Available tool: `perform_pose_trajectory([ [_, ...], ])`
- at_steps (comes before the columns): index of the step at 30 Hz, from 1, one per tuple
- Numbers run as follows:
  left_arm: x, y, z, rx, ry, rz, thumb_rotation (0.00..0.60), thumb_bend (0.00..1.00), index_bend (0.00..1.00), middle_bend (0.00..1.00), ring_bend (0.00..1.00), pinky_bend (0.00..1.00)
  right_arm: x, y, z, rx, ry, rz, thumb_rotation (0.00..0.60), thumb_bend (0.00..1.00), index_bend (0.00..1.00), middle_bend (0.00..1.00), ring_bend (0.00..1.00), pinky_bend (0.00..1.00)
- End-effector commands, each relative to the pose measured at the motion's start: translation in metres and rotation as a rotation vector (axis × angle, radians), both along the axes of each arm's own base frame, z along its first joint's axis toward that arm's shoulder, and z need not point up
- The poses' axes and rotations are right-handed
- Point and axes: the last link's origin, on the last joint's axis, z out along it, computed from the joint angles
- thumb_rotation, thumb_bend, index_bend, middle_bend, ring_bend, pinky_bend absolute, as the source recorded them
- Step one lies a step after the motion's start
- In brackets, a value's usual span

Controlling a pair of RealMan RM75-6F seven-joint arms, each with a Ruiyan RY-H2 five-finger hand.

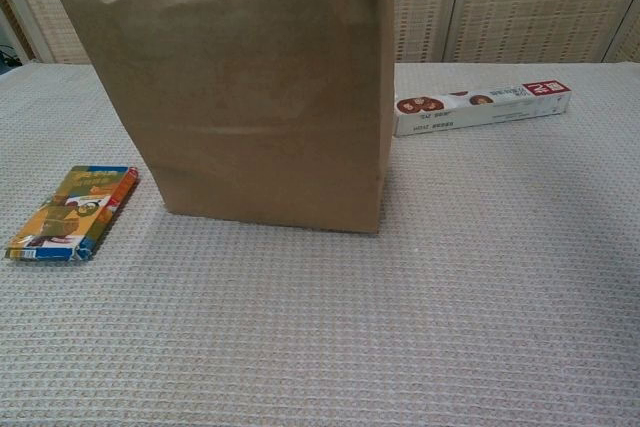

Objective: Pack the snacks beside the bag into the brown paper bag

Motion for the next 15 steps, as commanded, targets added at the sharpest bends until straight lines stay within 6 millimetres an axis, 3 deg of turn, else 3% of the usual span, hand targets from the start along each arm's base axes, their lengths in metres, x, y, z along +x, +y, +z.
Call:
perform_pose_trajectory([
  [1, 0.0, 0.0, 0.0, 0.0, -0.003, 0.001, 0.6, 0.39, 0.06, 0.0, 0.0, 0.0, 0.025, 0.004, -0.019, 0.05, 0.002, 0.054, 0.6, 0.57, 0.67, 0.59, 0.6, 0.69],
  [8, 0.0, 0.001, 0.001, -0.004, -0.012, -0.001, 0.6, 0.39, 0.06, 0.0, 0.0, 0.0, 0.061, 0.017, -0.07, 0.137, 0.082, 0.148, 0.6, 0.57, 0.67, 0.59, 0.6, 0.69],
  [15, -0.001, 0.0, 0.002, -0.008, -0.021, -0.005, 0.6, 0.39, 0.06, 0.0, 0.0, 0.0, 0.079, 0.021, -0.106, 0.174, 0.134, 0.176, 0.6, 0.57, 0.67, 0.59, 0.6, 0.69],
])
